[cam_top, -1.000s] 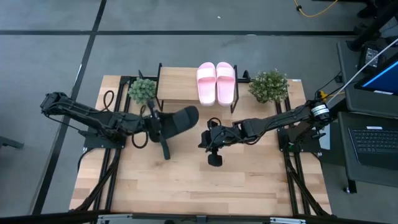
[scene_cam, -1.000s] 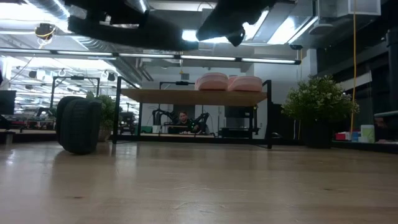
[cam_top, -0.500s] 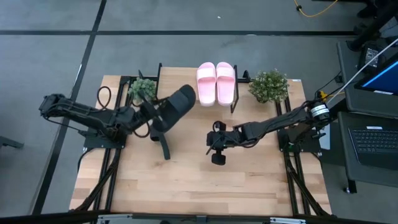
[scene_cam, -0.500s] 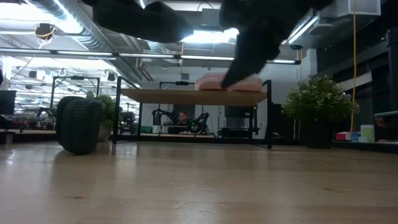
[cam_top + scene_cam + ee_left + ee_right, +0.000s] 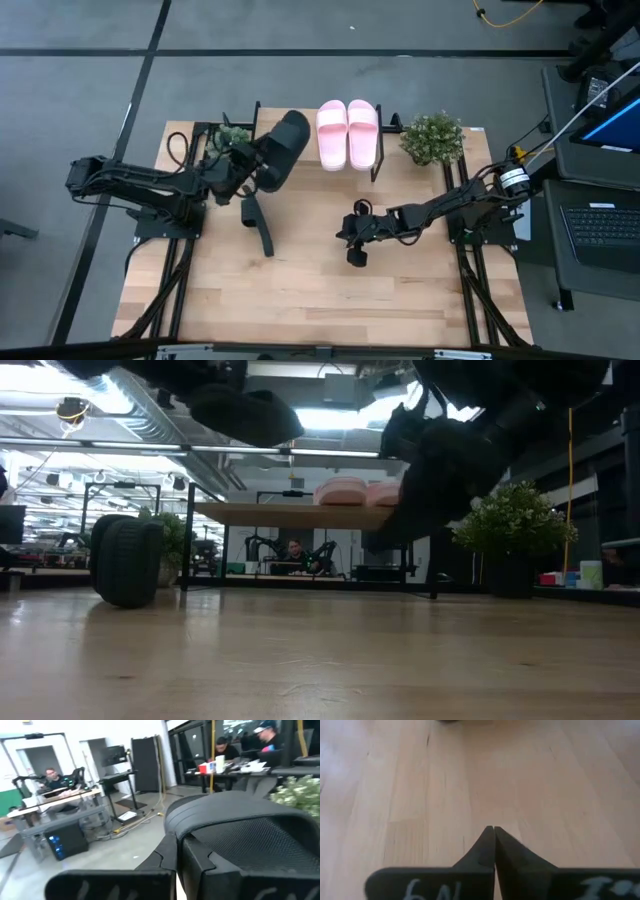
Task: Pick and place slides into the shelf
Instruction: Put the bottom black slipper on the shelf
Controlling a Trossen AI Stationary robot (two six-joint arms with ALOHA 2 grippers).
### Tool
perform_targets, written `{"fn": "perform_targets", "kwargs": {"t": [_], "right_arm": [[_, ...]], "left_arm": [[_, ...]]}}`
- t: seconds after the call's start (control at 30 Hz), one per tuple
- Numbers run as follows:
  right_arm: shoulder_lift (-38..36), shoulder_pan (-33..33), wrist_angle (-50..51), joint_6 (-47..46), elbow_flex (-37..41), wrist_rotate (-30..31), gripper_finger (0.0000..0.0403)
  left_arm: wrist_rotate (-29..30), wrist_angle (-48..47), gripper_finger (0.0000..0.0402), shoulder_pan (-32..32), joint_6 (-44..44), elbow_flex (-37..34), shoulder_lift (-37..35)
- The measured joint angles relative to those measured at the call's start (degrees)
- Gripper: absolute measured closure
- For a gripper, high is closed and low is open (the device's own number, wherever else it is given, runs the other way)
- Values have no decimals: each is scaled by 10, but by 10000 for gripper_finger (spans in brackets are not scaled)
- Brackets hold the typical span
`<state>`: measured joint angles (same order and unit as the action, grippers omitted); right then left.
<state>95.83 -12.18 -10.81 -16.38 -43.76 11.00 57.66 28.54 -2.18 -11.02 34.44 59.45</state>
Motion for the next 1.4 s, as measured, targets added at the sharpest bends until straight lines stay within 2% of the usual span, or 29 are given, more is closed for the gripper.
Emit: {"fn": "perform_targets", "kwargs": {"t": [0.3, 0.43, 0.57, 0.77, 0.93, 1.03, 1.4], "right_arm": [[0, -7, -38, 56, 6, -19, 401], [0, -17, -49, 76, 6, -21, 400], [0, -28, -49, 86, 6, -21, 400], [0, -33, -48, 93, 6, -22, 400], [0, -33, -47, 92, 6, -22, 400], [0, -34, -48, 93, 6, -22, 400], [0, -34, -52, 93, 6, -22, 400]], "left_arm": [[18, -56, 401, -42, -26, 124, 114], [31, -58, 401, -58, -26, 154, 152], [65, -61, 401, -75, 5, 158, 167], [65, -60, 401, -93, 69, 159, 176], [76, -96, 401, -109, 110, 159, 185], [70, -122, 401, -118, 135, 158, 197], [42, -118, 401, -156, 196, 158, 254]]}}
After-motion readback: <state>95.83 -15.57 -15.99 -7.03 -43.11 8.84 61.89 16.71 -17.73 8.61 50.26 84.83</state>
